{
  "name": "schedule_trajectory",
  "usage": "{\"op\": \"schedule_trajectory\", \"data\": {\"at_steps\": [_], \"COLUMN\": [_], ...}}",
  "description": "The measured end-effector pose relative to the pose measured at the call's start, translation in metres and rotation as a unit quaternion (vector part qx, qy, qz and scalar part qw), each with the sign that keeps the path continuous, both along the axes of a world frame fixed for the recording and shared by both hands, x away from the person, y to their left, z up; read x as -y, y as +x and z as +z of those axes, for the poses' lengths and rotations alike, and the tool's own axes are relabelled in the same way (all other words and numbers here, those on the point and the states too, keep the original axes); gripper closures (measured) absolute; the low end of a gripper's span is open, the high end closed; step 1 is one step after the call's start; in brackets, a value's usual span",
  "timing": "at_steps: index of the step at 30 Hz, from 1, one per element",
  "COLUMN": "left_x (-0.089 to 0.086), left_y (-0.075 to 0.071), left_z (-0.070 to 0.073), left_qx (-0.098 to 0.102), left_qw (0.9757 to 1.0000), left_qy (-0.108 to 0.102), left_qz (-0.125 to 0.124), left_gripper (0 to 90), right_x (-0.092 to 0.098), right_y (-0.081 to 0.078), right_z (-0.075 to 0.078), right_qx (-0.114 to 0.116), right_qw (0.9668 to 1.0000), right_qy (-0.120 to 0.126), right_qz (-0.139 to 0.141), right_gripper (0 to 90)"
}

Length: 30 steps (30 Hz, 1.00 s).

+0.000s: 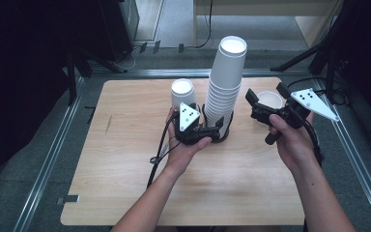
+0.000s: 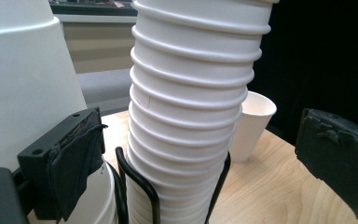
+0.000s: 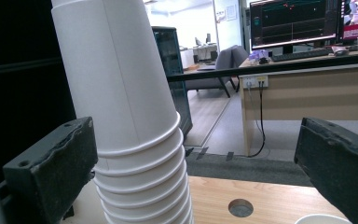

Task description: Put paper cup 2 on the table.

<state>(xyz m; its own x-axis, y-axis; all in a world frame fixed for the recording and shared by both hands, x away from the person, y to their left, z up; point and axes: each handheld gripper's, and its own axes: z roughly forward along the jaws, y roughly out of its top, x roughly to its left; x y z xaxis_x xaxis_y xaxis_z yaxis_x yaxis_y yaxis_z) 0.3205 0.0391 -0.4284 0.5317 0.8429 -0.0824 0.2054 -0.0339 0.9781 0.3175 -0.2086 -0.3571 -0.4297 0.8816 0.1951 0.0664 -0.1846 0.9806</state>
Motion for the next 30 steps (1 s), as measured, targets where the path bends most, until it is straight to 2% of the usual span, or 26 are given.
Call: {"op": "schedule_trajectory", "data": {"at_steps": [19,26,30], "left_x": [0.011,0.021,0.026], "left_y": [0.012,0.014,0.018], "left_z": [0.015,0.022,0.024], "left_qx": [0.019,0.040,0.043], "left_qw": [0.9998,0.9991,0.9989], "left_qy": [-0.002,0.010,0.015], "left_qz": [0.006,0.010,0.013], "left_gripper": [1.4,1.4,1.4], "right_x": [-0.010,-0.018,-0.022], "right_y": [0.006,0.010,0.012], "right_z": [0.017,0.023,0.029], "right_qx": [-0.002,-0.003,0.001], "right_qw": [0.9996,0.9994,0.9991], "right_qy": [0.006,0.000,-0.005], "right_qz": [0.027,0.034,0.041], "right_gripper": [0.0,0.0,0.0]}}
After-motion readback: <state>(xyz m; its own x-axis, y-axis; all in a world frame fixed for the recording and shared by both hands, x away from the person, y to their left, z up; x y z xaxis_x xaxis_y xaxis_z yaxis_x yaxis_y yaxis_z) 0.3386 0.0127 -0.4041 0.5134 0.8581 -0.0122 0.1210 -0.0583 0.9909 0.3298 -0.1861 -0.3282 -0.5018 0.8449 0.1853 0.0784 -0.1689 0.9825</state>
